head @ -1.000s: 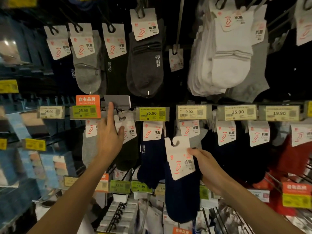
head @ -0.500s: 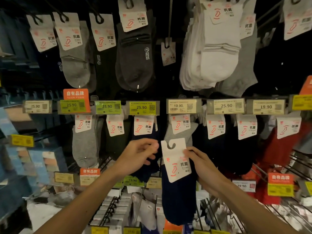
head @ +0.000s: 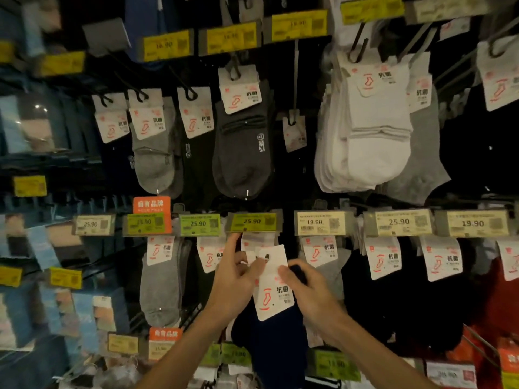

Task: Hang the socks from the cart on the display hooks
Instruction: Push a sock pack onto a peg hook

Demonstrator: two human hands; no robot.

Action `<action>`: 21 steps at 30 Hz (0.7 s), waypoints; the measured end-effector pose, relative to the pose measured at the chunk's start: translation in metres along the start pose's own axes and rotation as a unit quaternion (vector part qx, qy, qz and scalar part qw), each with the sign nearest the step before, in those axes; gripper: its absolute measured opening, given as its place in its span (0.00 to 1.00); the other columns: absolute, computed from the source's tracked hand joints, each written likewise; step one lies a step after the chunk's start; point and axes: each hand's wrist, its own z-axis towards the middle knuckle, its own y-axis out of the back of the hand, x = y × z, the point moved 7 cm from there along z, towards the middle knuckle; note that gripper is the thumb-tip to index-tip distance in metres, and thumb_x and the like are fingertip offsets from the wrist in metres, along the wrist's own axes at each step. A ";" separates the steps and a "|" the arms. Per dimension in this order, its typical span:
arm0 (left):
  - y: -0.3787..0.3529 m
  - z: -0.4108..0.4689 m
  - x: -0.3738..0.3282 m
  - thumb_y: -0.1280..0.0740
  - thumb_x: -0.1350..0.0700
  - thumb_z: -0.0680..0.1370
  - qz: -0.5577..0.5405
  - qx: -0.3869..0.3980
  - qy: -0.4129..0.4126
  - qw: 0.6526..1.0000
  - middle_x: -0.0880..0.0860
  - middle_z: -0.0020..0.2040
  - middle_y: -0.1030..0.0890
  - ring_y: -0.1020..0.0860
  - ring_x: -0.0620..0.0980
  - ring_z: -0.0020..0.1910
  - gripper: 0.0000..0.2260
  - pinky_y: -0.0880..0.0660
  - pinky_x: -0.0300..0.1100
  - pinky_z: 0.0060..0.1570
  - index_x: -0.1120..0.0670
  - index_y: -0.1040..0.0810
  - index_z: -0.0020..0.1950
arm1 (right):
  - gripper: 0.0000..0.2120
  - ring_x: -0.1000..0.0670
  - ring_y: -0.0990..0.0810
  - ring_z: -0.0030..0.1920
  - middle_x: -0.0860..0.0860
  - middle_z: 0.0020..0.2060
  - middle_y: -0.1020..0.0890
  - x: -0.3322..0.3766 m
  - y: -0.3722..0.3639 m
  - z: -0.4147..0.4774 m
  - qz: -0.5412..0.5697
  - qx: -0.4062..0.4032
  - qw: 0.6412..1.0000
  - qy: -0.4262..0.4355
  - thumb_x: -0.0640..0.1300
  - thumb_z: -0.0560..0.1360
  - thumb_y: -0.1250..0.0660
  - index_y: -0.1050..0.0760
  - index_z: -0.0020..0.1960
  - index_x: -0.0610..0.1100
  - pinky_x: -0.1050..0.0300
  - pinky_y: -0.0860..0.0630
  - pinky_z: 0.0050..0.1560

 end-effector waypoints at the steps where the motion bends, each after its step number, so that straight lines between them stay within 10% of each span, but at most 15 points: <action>1: 0.002 0.000 -0.003 0.34 0.64 0.80 0.012 -0.012 -0.022 1.000 0.59 0.44 0.18 0.16 0.52 0.38 0.26 0.20 0.44 0.35 0.47 0.37 0.74 | 0.04 0.43 0.15 0.45 0.45 0.43 0.15 0.002 -0.002 0.003 -0.001 0.001 1.000 0.006 0.45 0.79 0.32 0.22 0.51 0.44 0.40 0.20 0.51; 7: 0.013 0.017 -0.013 0.33 0.52 0.80 0.104 -0.051 -0.096 0.989 0.61 0.42 0.21 0.21 0.61 0.37 0.31 0.22 0.59 0.34 0.31 0.43 0.75 | 0.07 0.51 0.15 0.42 0.46 0.45 0.15 0.019 -0.010 0.018 0.010 0.024 0.999 0.041 0.42 0.80 0.33 0.23 0.54 0.39 0.60 0.21 0.39; 13: 0.013 0.024 -0.021 0.36 0.58 0.82 0.157 -0.058 -0.129 0.978 0.45 0.27 0.28 0.28 0.43 0.26 0.31 0.34 0.32 0.27 0.34 0.48 0.76 | 0.03 0.49 0.15 0.46 0.46 0.46 0.15 0.023 -0.020 0.035 0.009 0.008 0.999 0.037 0.44 0.80 0.33 0.22 0.52 0.45 0.55 0.18 0.44; 21: 0.012 0.025 -0.023 0.38 0.61 0.83 0.176 -0.054 -0.138 0.973 0.44 0.26 0.28 0.28 0.41 0.24 0.29 0.36 0.29 0.24 0.36 0.46 0.74 | 0.05 0.49 0.14 0.44 0.46 0.46 0.15 0.016 -0.023 0.039 0.016 0.006 1.000 0.022 0.46 0.80 0.33 0.22 0.53 0.46 0.53 0.17 0.46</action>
